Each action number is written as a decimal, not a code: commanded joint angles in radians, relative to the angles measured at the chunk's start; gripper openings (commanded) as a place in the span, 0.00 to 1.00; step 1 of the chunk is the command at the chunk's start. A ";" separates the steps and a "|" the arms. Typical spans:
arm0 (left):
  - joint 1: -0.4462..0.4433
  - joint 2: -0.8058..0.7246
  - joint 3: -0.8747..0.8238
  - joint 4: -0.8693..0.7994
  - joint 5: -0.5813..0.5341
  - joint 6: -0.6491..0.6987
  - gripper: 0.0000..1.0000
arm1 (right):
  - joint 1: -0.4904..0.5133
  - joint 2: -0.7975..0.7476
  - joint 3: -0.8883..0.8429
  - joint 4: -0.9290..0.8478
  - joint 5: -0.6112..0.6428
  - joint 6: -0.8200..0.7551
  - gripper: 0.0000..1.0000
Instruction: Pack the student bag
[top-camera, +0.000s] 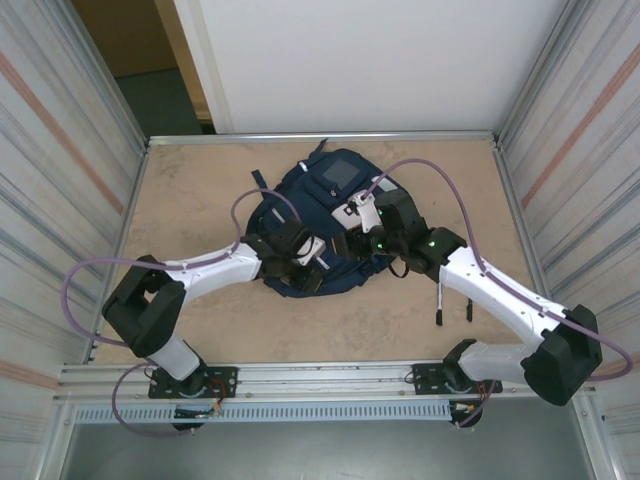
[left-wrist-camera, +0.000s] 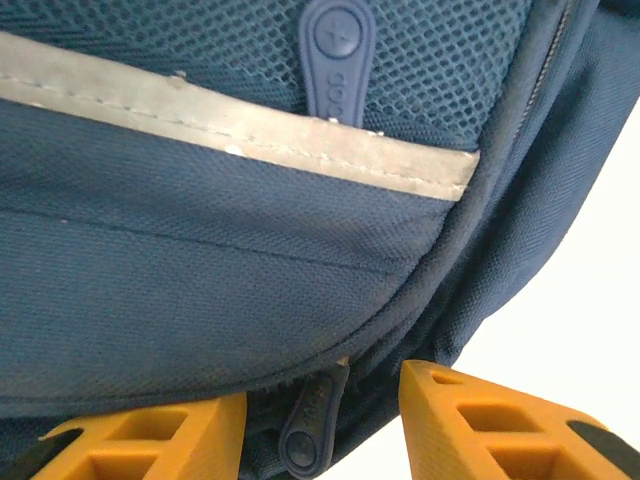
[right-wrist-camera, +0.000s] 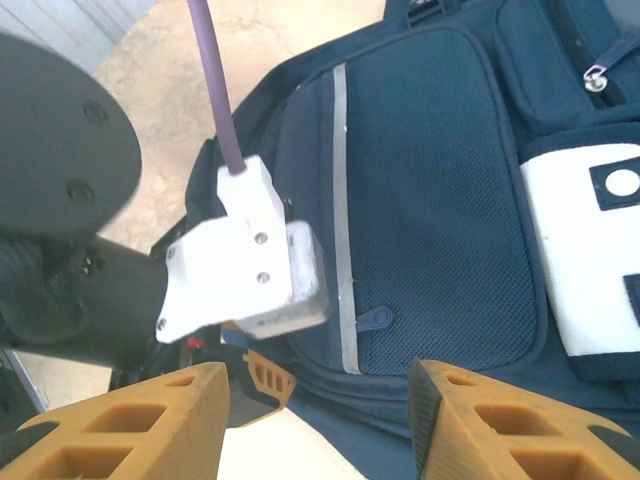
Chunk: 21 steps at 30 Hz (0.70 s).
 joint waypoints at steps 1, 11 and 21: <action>-0.030 0.026 0.010 -0.022 -0.122 0.000 0.42 | -0.008 -0.045 -0.005 0.009 0.041 -0.029 0.50; -0.051 -0.037 -0.024 -0.002 -0.184 -0.029 0.00 | -0.017 -0.098 -0.067 0.068 0.110 0.000 0.50; -0.048 -0.293 -0.080 0.078 -0.068 0.019 0.00 | -0.090 -0.118 -0.125 0.100 0.163 0.184 0.99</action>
